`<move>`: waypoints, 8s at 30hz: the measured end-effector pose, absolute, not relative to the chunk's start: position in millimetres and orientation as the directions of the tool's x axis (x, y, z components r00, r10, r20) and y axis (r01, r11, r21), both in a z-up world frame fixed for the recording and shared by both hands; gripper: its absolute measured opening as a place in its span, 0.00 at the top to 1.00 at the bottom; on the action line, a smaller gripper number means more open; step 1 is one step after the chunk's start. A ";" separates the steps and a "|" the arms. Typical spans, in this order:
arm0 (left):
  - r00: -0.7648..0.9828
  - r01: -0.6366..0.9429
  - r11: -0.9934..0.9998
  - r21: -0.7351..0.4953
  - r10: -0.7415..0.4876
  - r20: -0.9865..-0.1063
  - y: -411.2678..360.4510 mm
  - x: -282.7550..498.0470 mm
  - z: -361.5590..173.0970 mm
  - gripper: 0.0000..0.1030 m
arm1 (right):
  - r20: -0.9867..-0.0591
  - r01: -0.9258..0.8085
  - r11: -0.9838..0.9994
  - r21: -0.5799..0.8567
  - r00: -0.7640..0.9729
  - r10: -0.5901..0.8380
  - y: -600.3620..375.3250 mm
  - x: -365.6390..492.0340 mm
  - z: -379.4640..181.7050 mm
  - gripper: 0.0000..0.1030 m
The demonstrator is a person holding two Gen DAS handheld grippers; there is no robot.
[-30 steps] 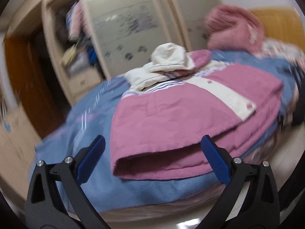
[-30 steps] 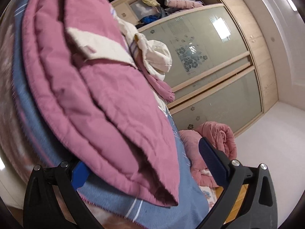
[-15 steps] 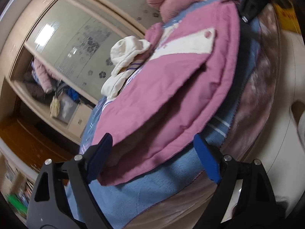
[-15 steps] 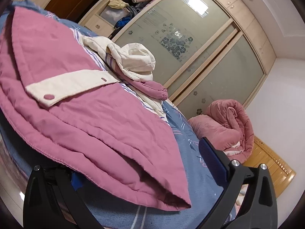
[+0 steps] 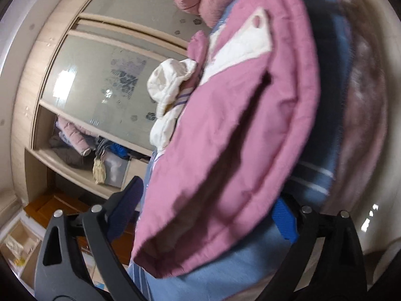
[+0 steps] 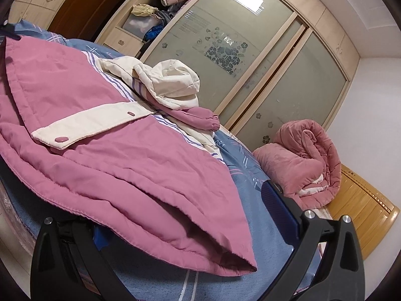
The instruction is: Fold large clothes
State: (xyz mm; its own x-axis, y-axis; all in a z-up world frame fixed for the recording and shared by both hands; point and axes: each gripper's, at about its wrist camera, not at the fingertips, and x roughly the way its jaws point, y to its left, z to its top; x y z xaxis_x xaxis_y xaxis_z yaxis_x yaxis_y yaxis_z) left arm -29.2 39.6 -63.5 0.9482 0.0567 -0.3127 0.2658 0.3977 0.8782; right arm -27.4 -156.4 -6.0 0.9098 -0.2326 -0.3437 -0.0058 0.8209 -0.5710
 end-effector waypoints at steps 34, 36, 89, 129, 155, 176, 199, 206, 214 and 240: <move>0.706 0.246 0.929 0.278 0.025 -0.708 53.8 38.8 -19.3 0.73 | -0.671 -0.086 0.942 -0.325 0.722 -0.166 -161.8 16.0 -42.2 0.83; 0.696 0.250 0.931 0.266 0.019 -0.717 55.1 39.8 -19.6 0.76 | -0.681 -0.074 0.957 -0.280 0.718 -0.144 -165.7 17.8 -40.1 0.85; 0.864 0.026 0.930 0.368 0.164 -0.476 67.0 466.9 116.0 0.06 | -0.589 0.057 0.988 -0.147 0.797 -0.133 -202.4 449.7 79.7 0.79; 0.858 -0.169 0.986 0.009 0.151 -0.491 117.0 174.3 47.1 0.02 | -0.791 0.657 0.730 0.186 0.541 -0.286 -428.3 402.1 -15.5 0.03; 0.914 0.001 0.999 0.054 0.021 -0.405 55.3 21.5 71.0 0.02 | -0.356 0.075 0.997 -0.008 0.932 -0.073 -160.8 -19.5 75.4 0.01; 0.933 -0.120 0.991 0.052 0.131 -0.335 60.7 6.2 90.2 0.02 | -0.388 0.101 0.995 -0.019 0.916 -0.101 -140.8 -19.8 79.2 0.01; 0.936 -0.027 0.997 0.074 0.051 -0.349 32.1 2.4 89.3 0.02 | -0.372 0.095 0.995 0.011 0.924 -0.085 -153.5 -18.5 81.0 0.01; 0.931 -0.027 0.997 0.073 0.051 -0.361 31.2 4.5 87.7 0.02 | -0.370 0.093 0.996 0.015 0.926 -0.081 -154.7 -18.9 80.8 0.01; 0.928 -0.031 0.997 0.067 0.053 -0.368 31.2 7.1 87.6 0.02 | -0.364 0.096 0.995 0.013 0.927 -0.084 -155.0 -20.2 82.1 0.01; 0.924 -0.029 0.998 0.059 0.050 -0.380 33.7 9.5 85.2 0.02 | -0.361 0.088 0.996 0.008 0.929 -0.079 -153.4 -19.6 79.9 0.01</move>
